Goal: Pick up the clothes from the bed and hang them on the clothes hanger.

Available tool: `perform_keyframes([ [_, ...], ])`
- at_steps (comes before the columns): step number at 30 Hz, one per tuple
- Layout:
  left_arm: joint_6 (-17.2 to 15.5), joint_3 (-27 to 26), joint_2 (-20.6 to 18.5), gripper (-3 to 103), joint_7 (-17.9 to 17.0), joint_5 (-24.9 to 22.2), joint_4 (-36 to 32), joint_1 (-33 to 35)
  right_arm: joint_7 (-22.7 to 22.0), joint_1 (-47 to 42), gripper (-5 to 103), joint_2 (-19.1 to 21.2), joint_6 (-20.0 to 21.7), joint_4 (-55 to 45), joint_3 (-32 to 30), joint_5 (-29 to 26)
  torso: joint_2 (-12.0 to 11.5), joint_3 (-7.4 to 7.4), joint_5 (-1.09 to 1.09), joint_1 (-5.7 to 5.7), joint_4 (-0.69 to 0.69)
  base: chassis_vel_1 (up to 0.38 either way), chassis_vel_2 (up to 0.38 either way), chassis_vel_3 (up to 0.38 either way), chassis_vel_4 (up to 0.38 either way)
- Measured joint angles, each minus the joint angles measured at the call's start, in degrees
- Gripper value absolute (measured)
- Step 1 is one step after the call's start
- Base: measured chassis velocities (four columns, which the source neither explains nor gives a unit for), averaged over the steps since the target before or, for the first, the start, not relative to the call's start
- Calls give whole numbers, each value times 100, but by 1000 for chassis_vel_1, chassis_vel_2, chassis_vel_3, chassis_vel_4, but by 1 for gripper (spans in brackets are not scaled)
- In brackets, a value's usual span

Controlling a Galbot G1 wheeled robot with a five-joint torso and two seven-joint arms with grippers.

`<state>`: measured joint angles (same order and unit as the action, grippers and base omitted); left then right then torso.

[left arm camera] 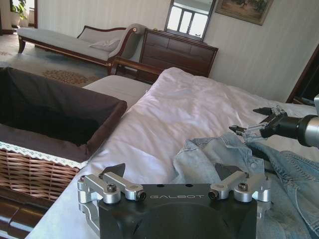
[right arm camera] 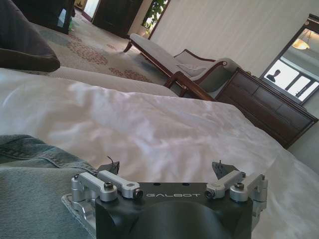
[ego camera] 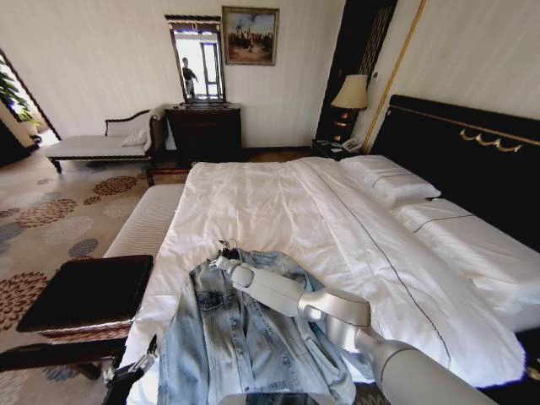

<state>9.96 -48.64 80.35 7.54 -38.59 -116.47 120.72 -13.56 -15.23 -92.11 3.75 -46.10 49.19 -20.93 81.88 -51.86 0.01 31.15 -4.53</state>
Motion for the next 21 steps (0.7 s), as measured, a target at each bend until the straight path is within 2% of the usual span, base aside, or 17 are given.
perform_keyframes([
  [4,-9,0,-21,100,0,-5,-1,-24,-183,-20,100,0,223,-209,-76,-127,0,0,-1,0,2,-53,28,48,-38],
  [5,-12,-1,-31,100,0,-8,2,-34,-230,-20,100,19,294,-282,-88,-151,0,0,0,0,7,-63,108,67,-80],
  [8,-13,3,-40,100,0,-8,35,-50,-266,-20,100,113,330,-299,-89,-129,1,1,-1,0,7,-72,128,94,-95],
  [12,-16,7,-44,100,-1,-25,43,-62,-390,-54,100,252,501,-313,-112,-66,-4,-5,-3,9,0,-22,26,41,-35],
  [16,-17,2,-72,100,-3,-40,98,-89,-452,-20,100,481,1092,-443,-41,90,3,2,0,-7,4,0,0,0,0],
  [21,-25,28,-63,100,-4,-35,114,-124,-376,7,100,425,1220,-306,-25,127,1,0,-2,-1,2,0,0,0,0],
])
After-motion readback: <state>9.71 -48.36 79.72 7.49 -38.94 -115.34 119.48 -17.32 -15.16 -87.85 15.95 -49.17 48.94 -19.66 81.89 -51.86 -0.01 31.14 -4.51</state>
